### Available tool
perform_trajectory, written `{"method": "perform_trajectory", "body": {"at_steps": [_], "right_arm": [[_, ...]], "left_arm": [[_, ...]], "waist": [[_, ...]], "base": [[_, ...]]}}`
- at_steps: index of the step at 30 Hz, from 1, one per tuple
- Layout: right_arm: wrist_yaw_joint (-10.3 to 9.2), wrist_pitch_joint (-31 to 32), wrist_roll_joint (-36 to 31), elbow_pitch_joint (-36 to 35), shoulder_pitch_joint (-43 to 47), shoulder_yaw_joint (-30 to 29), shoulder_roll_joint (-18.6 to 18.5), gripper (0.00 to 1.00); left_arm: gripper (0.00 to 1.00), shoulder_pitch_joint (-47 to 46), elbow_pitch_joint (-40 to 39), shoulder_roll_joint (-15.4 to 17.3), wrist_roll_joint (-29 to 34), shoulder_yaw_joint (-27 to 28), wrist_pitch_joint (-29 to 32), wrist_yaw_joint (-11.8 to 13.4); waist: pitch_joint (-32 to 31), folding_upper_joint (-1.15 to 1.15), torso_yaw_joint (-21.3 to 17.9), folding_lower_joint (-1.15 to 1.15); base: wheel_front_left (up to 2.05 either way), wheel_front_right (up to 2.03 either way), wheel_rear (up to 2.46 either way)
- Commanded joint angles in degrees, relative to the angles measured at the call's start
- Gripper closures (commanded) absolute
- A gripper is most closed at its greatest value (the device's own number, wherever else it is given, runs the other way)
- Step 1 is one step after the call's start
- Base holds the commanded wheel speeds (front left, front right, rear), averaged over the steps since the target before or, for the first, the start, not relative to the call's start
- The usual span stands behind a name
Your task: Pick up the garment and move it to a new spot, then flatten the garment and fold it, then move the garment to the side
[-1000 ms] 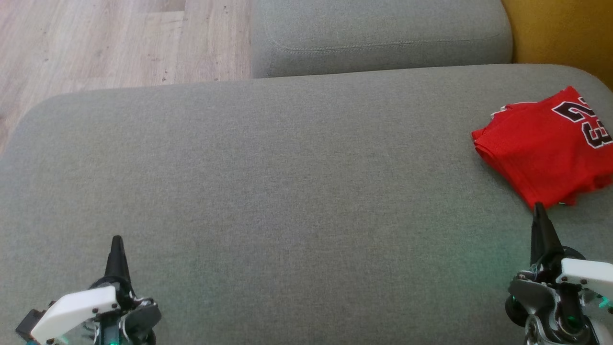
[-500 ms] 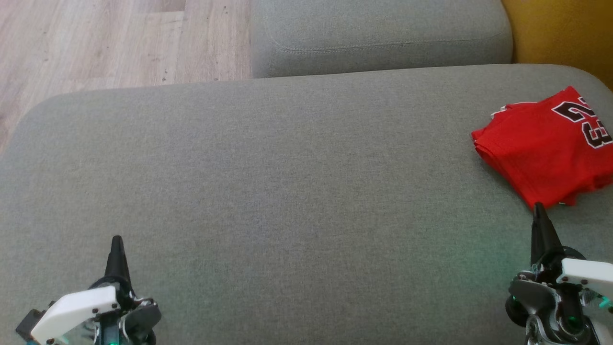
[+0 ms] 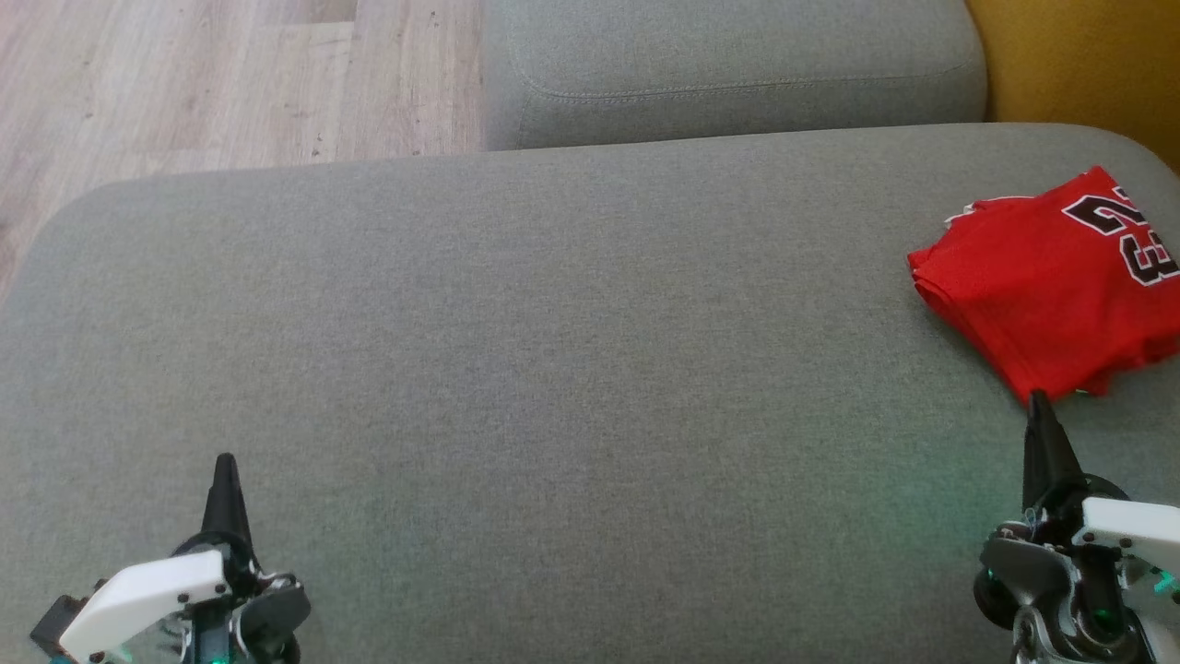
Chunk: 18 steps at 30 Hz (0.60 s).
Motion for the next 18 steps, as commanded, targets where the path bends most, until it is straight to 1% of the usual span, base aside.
{"method": "perform_trajectory", "body": {"at_steps": [1, 18], "right_arm": [[0.39, 0.3, -0.4, -2.2, -2.9, 1.0, -0.4, 1.00], [0.39, 0.4, -0.5, -2.1, -2.9, 0.9, -0.3, 1.00]], "left_arm": [[1.00, -2.8, -2.1, 0.3, -0.3, 2.0, 0.2, -0.4], [1.00, -2.8, -2.1, 0.3, -0.3, 2.0, 0.2, -0.4]], "waist": [[0.0, 0.00, 0.0, -0.01], [0.0, 0.00, 0.0, -0.01]], "base": [[0.00, 0.00, 0.00], [0.00, 0.00, 0.00]]}}
